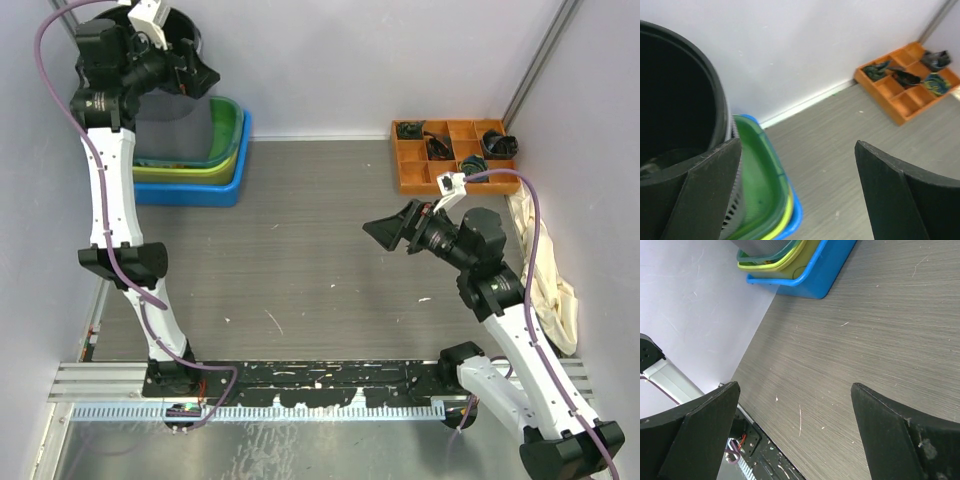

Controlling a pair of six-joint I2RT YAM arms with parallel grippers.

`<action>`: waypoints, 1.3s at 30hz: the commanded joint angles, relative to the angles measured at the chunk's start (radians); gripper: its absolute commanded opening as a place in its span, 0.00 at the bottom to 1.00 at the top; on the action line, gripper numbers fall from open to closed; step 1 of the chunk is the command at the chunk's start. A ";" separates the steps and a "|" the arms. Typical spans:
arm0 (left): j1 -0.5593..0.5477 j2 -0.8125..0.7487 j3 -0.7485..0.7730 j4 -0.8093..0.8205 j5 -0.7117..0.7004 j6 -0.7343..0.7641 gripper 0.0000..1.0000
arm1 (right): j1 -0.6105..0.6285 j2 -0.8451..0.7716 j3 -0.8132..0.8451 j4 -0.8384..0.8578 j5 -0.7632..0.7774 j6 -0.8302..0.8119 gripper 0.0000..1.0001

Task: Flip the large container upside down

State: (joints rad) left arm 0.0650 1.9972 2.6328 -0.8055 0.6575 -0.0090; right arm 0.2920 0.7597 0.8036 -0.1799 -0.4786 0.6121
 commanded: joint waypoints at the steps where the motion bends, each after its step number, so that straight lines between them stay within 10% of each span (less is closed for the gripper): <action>1: -0.001 -0.004 0.059 0.041 -0.179 0.196 0.99 | 0.002 -0.021 0.004 0.027 -0.004 -0.012 1.00; 39: 0.008 -0.051 0.048 0.080 -0.294 0.340 0.99 | 0.002 0.026 -0.054 0.115 -0.046 0.029 1.00</action>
State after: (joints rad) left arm 0.0605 1.8984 2.5851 -0.7689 0.4068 0.3069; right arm 0.2920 0.7921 0.7452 -0.1268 -0.5114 0.6350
